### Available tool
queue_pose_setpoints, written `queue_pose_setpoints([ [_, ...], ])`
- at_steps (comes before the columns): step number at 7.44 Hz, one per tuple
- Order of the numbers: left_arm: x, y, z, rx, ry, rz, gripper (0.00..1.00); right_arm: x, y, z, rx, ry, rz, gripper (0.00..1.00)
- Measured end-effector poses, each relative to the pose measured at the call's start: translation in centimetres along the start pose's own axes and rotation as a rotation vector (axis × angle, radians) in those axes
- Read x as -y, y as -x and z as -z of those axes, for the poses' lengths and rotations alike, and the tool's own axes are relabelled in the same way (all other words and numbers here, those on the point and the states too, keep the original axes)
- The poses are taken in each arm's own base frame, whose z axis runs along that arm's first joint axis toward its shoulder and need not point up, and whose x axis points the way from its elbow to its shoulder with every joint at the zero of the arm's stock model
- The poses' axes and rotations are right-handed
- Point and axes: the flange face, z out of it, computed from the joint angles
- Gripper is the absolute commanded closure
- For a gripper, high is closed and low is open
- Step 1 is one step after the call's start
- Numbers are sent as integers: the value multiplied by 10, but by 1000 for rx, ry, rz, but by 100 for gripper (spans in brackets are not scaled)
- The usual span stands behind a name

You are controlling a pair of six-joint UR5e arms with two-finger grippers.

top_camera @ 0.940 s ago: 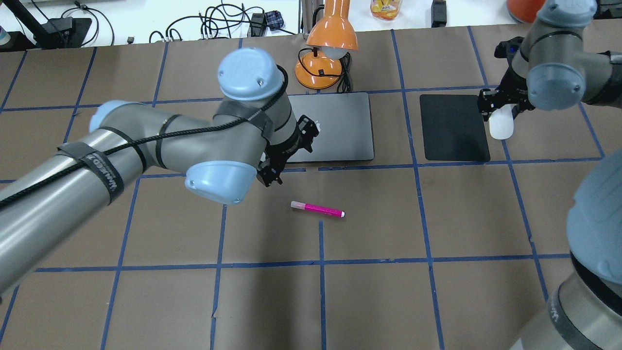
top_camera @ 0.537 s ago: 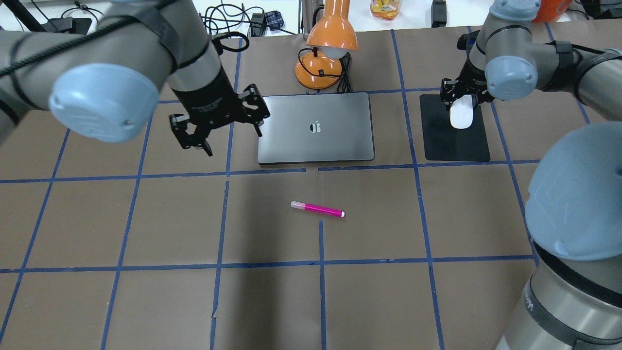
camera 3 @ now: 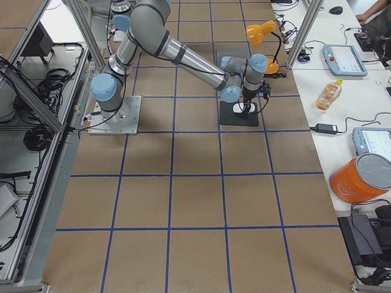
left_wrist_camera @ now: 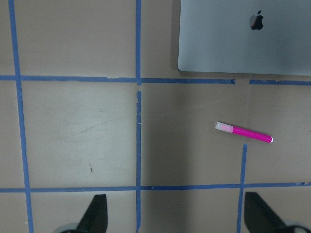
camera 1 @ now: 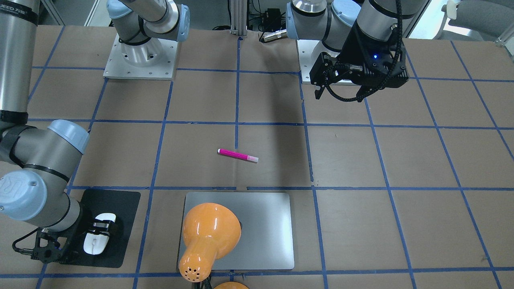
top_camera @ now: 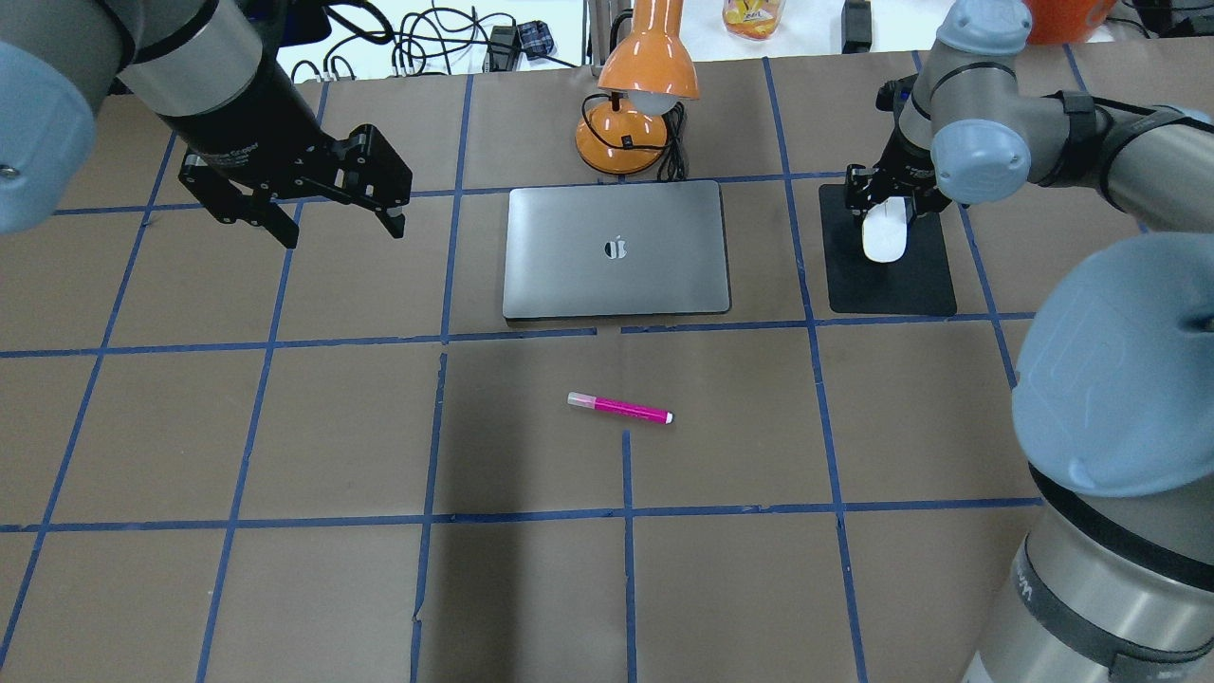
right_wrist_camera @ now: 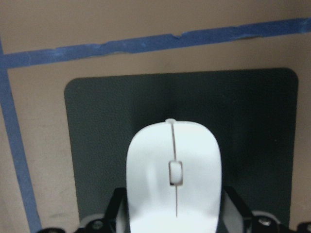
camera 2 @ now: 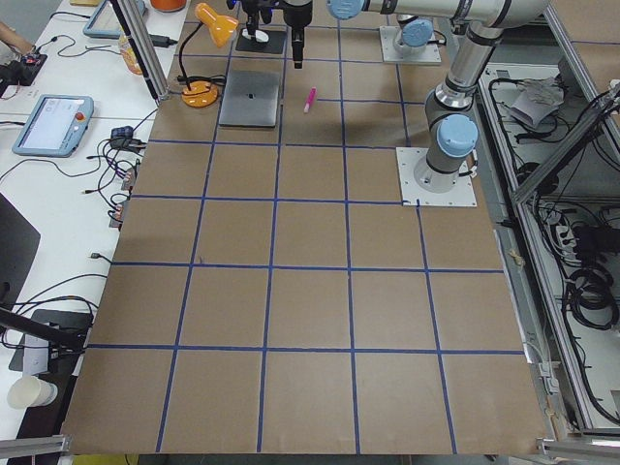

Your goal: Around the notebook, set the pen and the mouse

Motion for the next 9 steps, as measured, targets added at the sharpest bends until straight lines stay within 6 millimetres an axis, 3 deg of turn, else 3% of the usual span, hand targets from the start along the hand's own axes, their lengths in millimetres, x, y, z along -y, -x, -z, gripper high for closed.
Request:
queue_pose_setpoints([
  [2, -2, 0, 0, 0, -10, -5, 0, -1, -1, 2, -1, 8, 2, 0],
  [3, -3, 0, 0, 0, -10, -6, 0, -5, -1, 9, 0, 26, -2, 0],
  [4, -3, 1, 0, 0, -10, -5, 0, -12, -1, 28, -4, 47, -5, 0],
  [7, -3, 2, 0, 0, -11, -1, 0, -61, 5, 136, -28, 71, -25, 0],
  [9, -2, 2, 0, 1, -11, -2, 0, -116, 38, 208, -31, 91, -35, 0],
])
